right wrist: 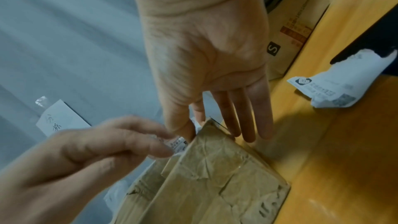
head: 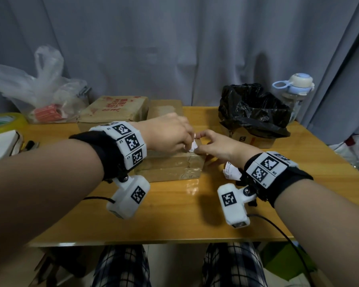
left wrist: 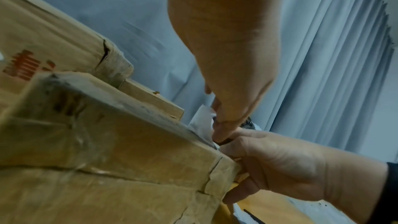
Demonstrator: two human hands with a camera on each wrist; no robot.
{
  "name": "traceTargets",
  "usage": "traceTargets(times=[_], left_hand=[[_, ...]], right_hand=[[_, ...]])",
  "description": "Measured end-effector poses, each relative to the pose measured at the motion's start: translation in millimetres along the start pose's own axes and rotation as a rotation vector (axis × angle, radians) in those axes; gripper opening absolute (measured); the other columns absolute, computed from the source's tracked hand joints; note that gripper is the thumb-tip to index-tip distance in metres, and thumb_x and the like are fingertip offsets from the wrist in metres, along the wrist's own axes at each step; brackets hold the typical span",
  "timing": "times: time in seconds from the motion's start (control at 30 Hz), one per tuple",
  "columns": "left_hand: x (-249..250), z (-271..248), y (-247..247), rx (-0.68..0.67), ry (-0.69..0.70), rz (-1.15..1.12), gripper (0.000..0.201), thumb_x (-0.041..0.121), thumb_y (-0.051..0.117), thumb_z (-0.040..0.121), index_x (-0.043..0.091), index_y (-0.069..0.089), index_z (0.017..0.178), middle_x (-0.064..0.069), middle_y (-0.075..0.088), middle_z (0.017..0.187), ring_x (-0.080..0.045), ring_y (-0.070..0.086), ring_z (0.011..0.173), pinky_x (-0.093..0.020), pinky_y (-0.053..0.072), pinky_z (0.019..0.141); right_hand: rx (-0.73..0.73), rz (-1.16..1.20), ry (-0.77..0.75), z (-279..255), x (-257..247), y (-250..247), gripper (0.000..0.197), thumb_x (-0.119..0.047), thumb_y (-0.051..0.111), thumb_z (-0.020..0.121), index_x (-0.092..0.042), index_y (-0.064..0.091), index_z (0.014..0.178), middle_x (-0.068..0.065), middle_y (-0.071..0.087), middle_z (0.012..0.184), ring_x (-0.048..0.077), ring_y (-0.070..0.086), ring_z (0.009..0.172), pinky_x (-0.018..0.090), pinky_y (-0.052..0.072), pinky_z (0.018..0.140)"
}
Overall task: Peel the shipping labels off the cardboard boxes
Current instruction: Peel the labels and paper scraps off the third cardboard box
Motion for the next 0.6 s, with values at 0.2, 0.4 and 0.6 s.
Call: traceTargets(times=[0.2, 0.4, 0.6], left_hand=[[-8.8, 3.0, 12.6, -0.041, -0.116, -0.065, 0.036, 0.054, 0.051, 0.088, 0.029, 0.062, 0.112, 0.01, 0.059, 0.108, -0.012, 0.048, 0.112, -0.033, 0.031, 0.097], [-4.0, 14.1, 12.6, 0.011, -0.108, -0.04, 0.022, 0.041, 0.05, 0.092, 0.031, 0.066, 0.103, 0.016, 0.061, 0.107, -0.009, 0.048, 0.109, -0.032, 0.023, 0.093], [-2.1, 11.9, 24.5, -0.058, -0.095, -0.07, 0.025, 0.031, 0.041, 0.098, 0.017, 0.06, 0.106, 0.004, 0.058, 0.105, -0.015, 0.057, 0.094, -0.03, 0.039, 0.091]], right_hand=[[-0.01, -0.015, 0.029, 0.0, -1.0, 0.0, 0.045, -0.023, 0.062, 0.084, -0.036, 0.045, 0.124, 0.004, 0.063, 0.096, 0.022, 0.066, 0.083, 0.039, 0.059, 0.074], [-0.035, 0.043, 0.062, -3.0, 4.9, 5.9, 0.051, -0.031, 0.065, 0.083, -0.04, 0.04, 0.128, 0.007, 0.061, 0.107, 0.027, 0.066, 0.089, 0.042, 0.059, 0.075], [-0.08, 0.133, 0.055, -3.9, 12.7, 11.5, 0.056, -0.029, 0.067, 0.084, -0.042, 0.037, 0.13, 0.012, 0.055, 0.116, 0.03, 0.063, 0.1, 0.05, 0.058, 0.078]])
Point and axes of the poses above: each hand's wrist, its own z-axis towards the middle knuckle, its own y-axis out of the palm, x = y × z, the point moved 8 cm from there along z, towards the middle knuckle
